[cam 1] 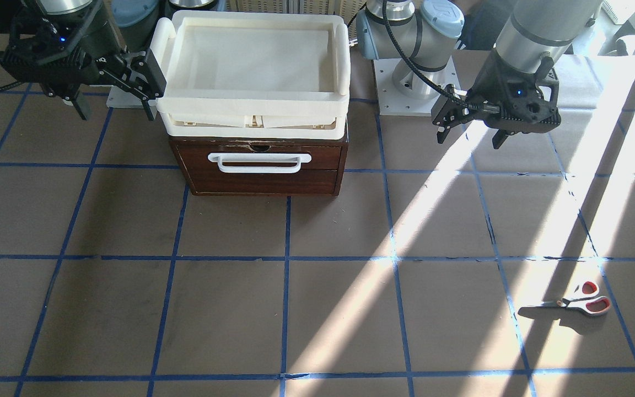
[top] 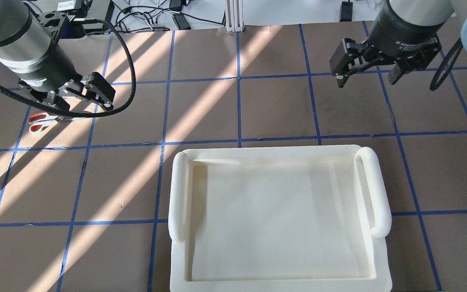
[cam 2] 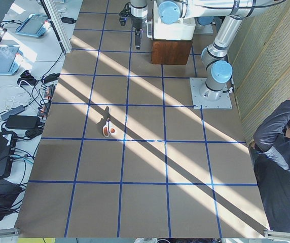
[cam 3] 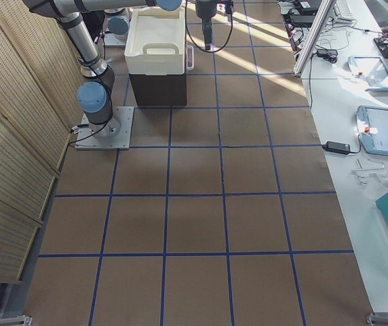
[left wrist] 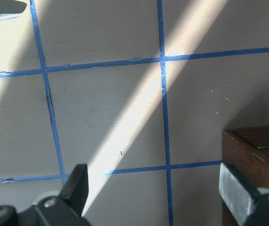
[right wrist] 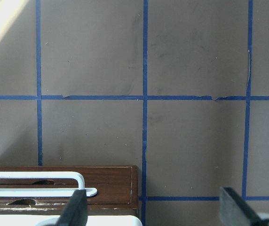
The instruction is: Place scissors in drawer with both arms
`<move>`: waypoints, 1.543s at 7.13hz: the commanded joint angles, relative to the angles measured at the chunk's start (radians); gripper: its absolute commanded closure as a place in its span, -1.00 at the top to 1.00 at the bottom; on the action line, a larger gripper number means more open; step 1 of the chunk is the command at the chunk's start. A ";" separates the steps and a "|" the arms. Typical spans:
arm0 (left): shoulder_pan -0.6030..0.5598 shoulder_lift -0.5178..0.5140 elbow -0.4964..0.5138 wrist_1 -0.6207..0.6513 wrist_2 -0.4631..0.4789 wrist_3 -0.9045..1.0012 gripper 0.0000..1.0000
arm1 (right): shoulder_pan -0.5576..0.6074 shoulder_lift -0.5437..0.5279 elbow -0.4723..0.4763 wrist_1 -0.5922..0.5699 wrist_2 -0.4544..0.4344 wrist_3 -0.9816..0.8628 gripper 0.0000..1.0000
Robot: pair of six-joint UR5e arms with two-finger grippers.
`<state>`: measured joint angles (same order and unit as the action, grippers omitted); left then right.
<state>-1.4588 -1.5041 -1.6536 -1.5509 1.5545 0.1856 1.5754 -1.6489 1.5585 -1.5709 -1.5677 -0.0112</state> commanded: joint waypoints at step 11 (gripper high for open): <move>0.000 -0.001 -0.003 -0.002 -0.002 0.002 1.00 | 0.194 0.205 -0.044 -0.015 0.018 -0.526 1.00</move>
<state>-1.4588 -1.5048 -1.6567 -1.5524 1.5543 0.1868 1.7213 -1.4698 1.5162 -1.5920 -1.5518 -0.3591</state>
